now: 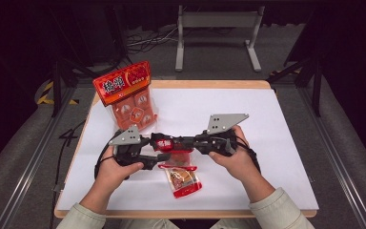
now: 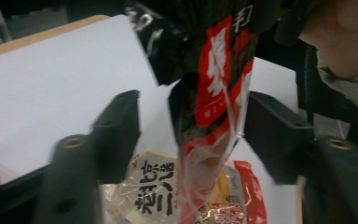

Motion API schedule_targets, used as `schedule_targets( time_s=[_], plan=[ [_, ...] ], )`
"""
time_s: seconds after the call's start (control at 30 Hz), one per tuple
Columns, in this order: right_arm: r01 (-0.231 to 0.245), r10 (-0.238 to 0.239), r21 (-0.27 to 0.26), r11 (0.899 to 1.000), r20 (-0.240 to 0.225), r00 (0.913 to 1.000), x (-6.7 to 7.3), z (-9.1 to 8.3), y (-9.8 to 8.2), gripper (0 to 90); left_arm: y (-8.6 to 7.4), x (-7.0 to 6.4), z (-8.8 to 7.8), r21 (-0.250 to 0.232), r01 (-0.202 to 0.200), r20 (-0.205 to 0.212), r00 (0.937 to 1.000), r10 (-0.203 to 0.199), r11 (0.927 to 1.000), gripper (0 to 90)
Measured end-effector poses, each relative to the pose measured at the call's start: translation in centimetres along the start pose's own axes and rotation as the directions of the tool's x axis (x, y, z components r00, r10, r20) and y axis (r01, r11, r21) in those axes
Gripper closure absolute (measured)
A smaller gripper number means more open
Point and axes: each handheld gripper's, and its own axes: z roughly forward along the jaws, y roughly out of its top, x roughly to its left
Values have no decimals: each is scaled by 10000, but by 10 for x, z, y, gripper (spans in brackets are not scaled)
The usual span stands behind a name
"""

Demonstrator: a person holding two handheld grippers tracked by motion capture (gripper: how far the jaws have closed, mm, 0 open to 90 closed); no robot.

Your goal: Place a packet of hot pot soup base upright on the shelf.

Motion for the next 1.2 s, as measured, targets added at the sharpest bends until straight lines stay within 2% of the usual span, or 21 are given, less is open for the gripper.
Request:
schedule_targets(
  time_s=[0.03,0.07,0.1,0.17,0.2,0.27,0.37,0.43,0.6,0.7,0.77,0.8,0.87,1.0,1.03,1.2],
  plan=[
    [12,-12,-18,10000,-17,10000,1,1,0,892,0,-1,0,23,12,101,9999,-12,10000,467],
    [12,-12,-18,10000,-17,10000,1,1,0,892,0,-1,0,23,12,101,9999,-12,10000,564],
    [52,-52,-34,10000,-55,10000,1,2,1,892,0,-1,0,61,-22,156,9999,21,10000,564],
    [73,-74,-49,10000,-60,10000,2,3,1,892,0,-1,-1,91,-48,195,9998,46,9999,641],
    [79,-79,-46,10000,-61,9999,2,4,1,892,0,-2,-1,201,-192,75,9998,191,9996,641],
    [61,-61,14,10000,-44,10000,2,7,0,890,2,-3,-4,350,-541,-144,9984,546,9979,746],
    [50,-50,-41,10000,-34,10000,2,7,0,888,5,-6,-6,430,-627,-178,9978,635,9971,809],
    [18,-19,-100,9999,-18,10000,1,7,0,882,6,-7,-7,526,-828,-201,9963,839,9952,824],
    [-67,68,-104,9999,78,9999,1,6,-1,848,6,-7,-8,554,-769,-38,9970,773,9955,855],
    [-171,176,-238,9996,178,9997,0,5,-2,778,6,-7,-8,620,-785,-25,9969,788,9950,865],
    [-559,566,-432,9975,168,9983,-2,1,-4,684,6,-6,-10,614,-736,-13,9973,738,9954,871],
    [-559,566,-432,9975,168,9983,-2,1,-4,684,6,-6,-10,614,-736,-13,9973,738,9954,872],
    [-877,884,-580,9945,89,9960,-5,-3,-5,652,6,-4,-11,548,-665,-23,9978,667,9963,873],
    [-900,934,-489,9947,718,9930,-9,-11,-12,571,6,-1,-14,566,-558,-131,9983,566,9968,878],
    [-900,934,-489,9947,718,9930,-9,-11,-12,571,6,-1,-14,566,-558,-131,9983,566,9968,879],
    [-971,994,-229,9950,1439,9846,-12,-16,-21,537,7,0,-21,400,-530,-220,9983,539,9978,880]
  ],
)
